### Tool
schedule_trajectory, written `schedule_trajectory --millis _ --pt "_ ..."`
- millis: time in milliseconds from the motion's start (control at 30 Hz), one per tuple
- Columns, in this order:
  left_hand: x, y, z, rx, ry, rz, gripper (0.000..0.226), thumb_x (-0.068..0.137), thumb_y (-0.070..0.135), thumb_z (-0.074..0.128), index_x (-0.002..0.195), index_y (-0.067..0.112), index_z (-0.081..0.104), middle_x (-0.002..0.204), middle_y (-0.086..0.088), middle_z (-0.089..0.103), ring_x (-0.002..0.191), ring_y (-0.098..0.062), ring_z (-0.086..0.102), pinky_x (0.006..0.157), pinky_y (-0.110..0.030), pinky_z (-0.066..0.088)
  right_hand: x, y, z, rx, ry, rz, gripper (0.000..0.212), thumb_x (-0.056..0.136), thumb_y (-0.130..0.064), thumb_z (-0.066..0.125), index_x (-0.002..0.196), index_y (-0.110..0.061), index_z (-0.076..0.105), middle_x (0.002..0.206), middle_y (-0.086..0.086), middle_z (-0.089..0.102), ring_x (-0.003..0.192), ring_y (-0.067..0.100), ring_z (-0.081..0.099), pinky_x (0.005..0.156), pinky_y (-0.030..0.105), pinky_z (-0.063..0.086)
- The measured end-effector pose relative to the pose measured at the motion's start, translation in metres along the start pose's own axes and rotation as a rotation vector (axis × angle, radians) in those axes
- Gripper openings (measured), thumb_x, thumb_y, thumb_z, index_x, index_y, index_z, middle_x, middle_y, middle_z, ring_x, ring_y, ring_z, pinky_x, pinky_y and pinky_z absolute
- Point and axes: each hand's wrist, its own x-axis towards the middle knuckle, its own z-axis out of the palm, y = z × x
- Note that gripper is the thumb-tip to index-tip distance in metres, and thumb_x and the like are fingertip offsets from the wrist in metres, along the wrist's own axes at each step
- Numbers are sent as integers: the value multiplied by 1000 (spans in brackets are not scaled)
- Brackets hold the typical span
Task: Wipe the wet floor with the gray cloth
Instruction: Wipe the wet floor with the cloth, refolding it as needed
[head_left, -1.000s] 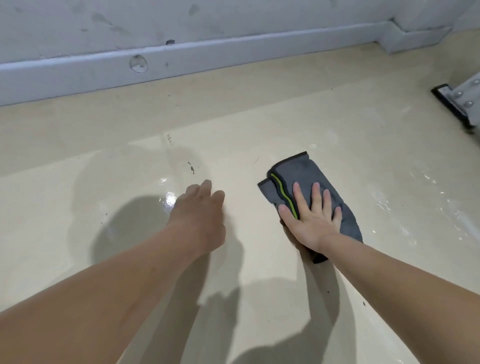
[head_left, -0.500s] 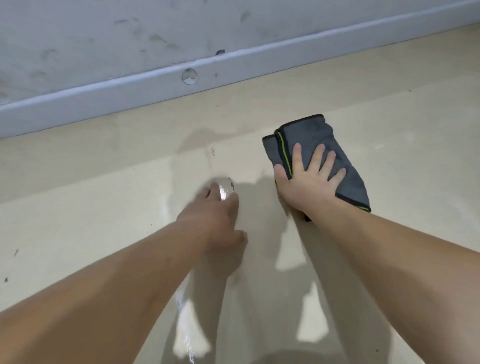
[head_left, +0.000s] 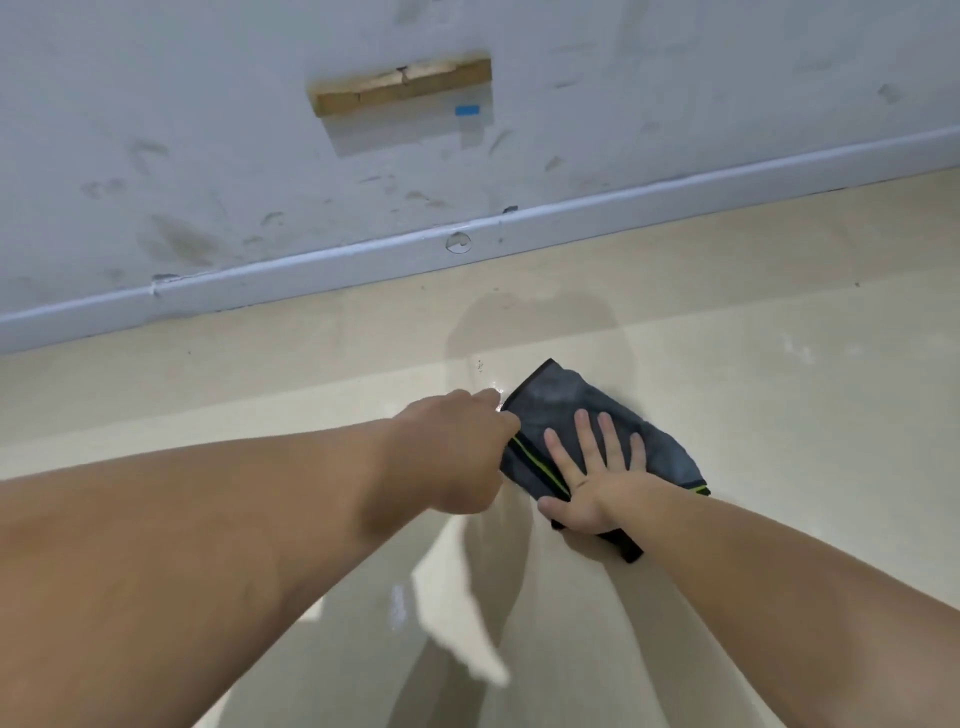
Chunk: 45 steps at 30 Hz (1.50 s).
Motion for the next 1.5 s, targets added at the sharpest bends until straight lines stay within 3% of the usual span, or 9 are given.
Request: schedule_trajectory --millis 200,333,433,733,933,1167,1333,1433,1500 --pt "68 -17 13 94 -107 -4 34 89 26 64 119 19 51 121 -3 47 111 -22 51 74 -36 47 9 6 -2 14 -26 -48 84 99 -71 24 145 -43 -41 141 5 -62 132 32 -56 113 63 -27" --pt "115 -39 39 98 -96 -119 96 73 48 82 146 11 32 161 -18 20 145 -32 29 102 -42 43 15 11 2 60 -14 -64 80 101 -68 23 144 -46 -42 137 1 -65 128 27 -60 113 62 -29" --pt "130 -49 54 72 -92 -138 131 62 56 88 157 8 11 167 -20 2 153 -36 11 112 -47 39 15 11 4 67 -16 -52 81 102 -67 25 141 -48 -44 134 -1 -67 125 26 -62 112 62 -29" --pt "144 -63 74 5 -56 -87 147 59 53 92 160 8 -5 169 -22 -12 156 -40 -10 113 -51 41 17 12 6 142 123 -12 79 99 -69 32 145 -59 -32 151 -4 -56 135 21 -56 115 59 -27" --pt "150 -68 84 42 -36 -29 149 63 60 88 160 7 -12 168 -24 -15 156 -43 -10 112 -50 42 41 6 -19 366 201 264 69 102 -66 23 150 -58 -26 159 -3 -46 146 24 -43 120 59 -19" --pt "146 -83 85 27 -8 19 144 66 62 86 161 12 -9 170 -20 -14 157 -38 -9 110 -47 42 28 -29 3 72 189 217 71 101 -62 8 144 -38 -43 153 14 -51 143 39 -44 119 66 -14" --pt "152 -72 82 44 -12 -44 121 81 36 80 161 8 -6 169 -24 -10 156 -44 -5 109 -48 45 13 -21 55 -63 329 0 80 90 -66 44 161 -35 27 169 21 17 155 43 10 112 68 15" --pt "156 -62 81 50 -3 -111 116 82 25 78 160 4 -5 167 -27 -10 155 -47 -3 111 -55 41 23 -1 43 -156 437 -155 75 95 -70 33 160 -52 0 168 11 -27 153 32 -25 115 65 -7" --pt "154 -57 78 27 -21 -139 121 76 29 85 159 4 1 167 -26 -6 155 -45 1 109 -53 42 24 10 29 -154 286 -209 73 98 -70 26 151 -59 -23 150 1 -55 140 25 -51 114 60 -27"
